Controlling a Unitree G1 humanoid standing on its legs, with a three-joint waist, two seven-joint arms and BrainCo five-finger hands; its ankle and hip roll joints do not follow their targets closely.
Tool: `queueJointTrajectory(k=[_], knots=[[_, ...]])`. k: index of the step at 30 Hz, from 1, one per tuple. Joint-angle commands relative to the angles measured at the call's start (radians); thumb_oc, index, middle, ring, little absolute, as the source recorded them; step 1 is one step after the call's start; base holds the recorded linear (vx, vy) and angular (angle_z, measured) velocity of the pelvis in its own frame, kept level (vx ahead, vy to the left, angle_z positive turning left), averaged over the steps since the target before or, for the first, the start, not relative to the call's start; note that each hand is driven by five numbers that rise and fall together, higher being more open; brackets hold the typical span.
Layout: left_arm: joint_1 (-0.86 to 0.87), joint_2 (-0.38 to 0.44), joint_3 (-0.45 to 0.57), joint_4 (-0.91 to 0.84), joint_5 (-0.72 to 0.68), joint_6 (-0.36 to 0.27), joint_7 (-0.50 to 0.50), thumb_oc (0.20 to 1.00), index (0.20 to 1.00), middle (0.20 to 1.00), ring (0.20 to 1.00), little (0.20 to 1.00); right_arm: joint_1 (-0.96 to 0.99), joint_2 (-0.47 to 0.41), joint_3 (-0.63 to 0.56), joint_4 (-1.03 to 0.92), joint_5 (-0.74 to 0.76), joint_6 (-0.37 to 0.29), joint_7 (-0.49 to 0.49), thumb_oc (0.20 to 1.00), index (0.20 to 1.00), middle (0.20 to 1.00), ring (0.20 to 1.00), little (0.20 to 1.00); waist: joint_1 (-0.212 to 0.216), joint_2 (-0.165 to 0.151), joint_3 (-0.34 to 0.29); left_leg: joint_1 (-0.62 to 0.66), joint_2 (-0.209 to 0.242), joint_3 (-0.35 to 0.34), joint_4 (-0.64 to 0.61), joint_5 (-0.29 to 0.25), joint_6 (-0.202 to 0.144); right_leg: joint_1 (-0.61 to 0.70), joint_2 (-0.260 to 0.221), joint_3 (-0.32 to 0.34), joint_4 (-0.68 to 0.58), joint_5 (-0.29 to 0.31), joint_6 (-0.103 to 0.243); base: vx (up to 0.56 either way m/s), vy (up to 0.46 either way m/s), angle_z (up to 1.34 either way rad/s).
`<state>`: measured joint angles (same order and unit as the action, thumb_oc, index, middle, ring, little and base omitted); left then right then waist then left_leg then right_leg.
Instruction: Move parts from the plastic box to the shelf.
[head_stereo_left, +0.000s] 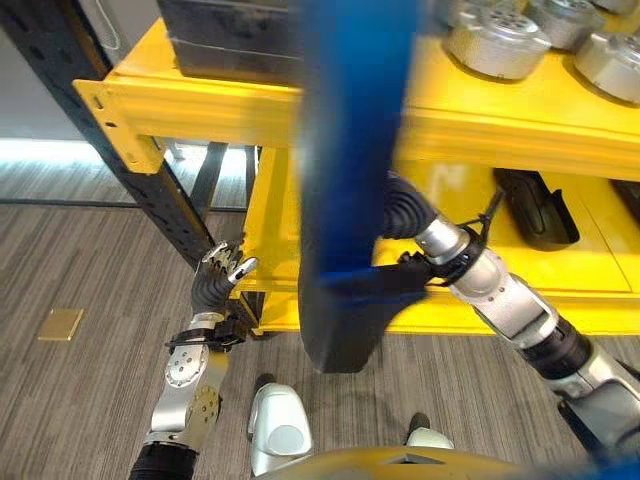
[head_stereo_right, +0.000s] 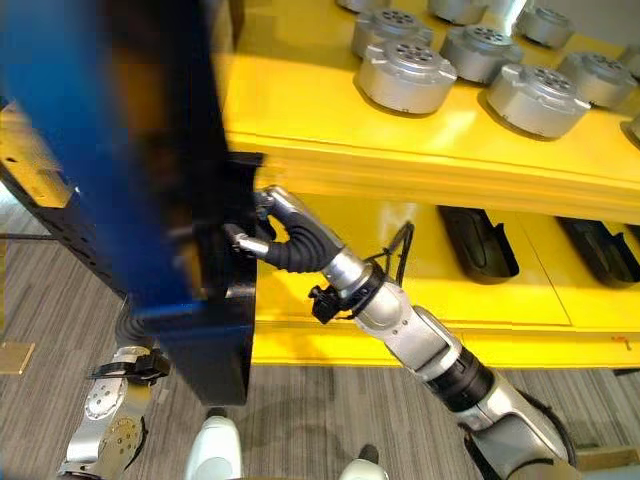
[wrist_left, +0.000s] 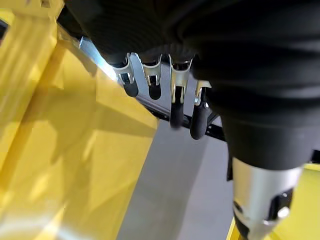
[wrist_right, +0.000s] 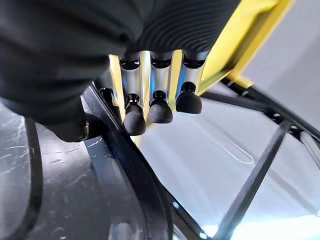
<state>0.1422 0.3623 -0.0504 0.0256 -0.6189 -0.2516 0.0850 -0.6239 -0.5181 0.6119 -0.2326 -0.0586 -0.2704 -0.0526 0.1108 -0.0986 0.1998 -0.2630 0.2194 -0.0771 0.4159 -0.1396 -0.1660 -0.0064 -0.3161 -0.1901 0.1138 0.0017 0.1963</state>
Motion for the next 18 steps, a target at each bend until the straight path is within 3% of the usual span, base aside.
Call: queueJointTrajectory(k=[1, 18], knots=[[-0.026, 0.036, -0.011, -0.037, -0.009, -0.074, -0.002, 1.000, 1.000, 1.000, 1.000, 1.000, -0.058, 0.011, -0.057, -0.027, -0.092, -0.059, -0.051, 0.200, 0.200, 0.200, 0.200, 0.200, 0.015, 0.010, -0.005, 0.052, -0.030, 0.048, -0.070, 0.061, 0.043, -0.012, -0.018, -0.002, 0.234, -0.125, -0.033, -0.01, -0.038, 0.09], [-0.007, 0.053, -0.026, -0.038, -0.005, -0.073, -0.026, 1.000, 1.000, 1.000, 1.000, 1.000, 0.047, -0.071, -0.095, 0.040, -0.134, -0.059, -0.043, 0.200, 0.200, 0.200, 0.200, 0.200, 0.030, 0.024, 0.042, 0.012, -0.032, -0.010, -0.062, 0.082, 0.036, -0.029, -0.010, -0.040, 0.297, -0.162, -0.046, -0.01, -0.028, 0.12]])
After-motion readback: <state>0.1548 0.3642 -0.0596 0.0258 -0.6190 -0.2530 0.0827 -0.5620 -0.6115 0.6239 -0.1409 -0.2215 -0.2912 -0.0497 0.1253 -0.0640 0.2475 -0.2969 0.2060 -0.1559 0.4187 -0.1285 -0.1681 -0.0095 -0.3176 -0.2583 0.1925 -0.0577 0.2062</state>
